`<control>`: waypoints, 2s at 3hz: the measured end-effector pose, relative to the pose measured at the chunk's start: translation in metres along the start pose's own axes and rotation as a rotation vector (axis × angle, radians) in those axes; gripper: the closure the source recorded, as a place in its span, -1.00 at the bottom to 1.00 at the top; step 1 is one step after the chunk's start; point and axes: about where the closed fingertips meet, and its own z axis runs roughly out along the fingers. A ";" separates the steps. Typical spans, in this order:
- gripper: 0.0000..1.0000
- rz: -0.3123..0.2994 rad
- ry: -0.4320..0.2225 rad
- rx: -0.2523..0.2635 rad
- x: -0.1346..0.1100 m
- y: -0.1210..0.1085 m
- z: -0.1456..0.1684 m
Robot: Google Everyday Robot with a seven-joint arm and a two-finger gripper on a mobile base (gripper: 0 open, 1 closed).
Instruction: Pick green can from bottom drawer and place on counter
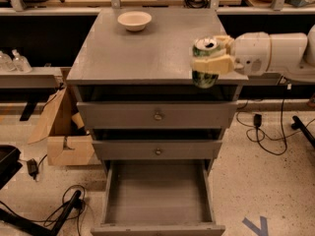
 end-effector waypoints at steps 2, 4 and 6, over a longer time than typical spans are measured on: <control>1.00 0.048 -0.098 0.133 -0.057 -0.104 0.007; 1.00 0.110 -0.167 0.307 -0.019 -0.213 0.014; 1.00 0.161 -0.144 0.422 0.063 -0.264 0.019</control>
Offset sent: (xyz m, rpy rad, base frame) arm 0.1676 -0.0280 0.1057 0.1941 -0.0068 -0.2388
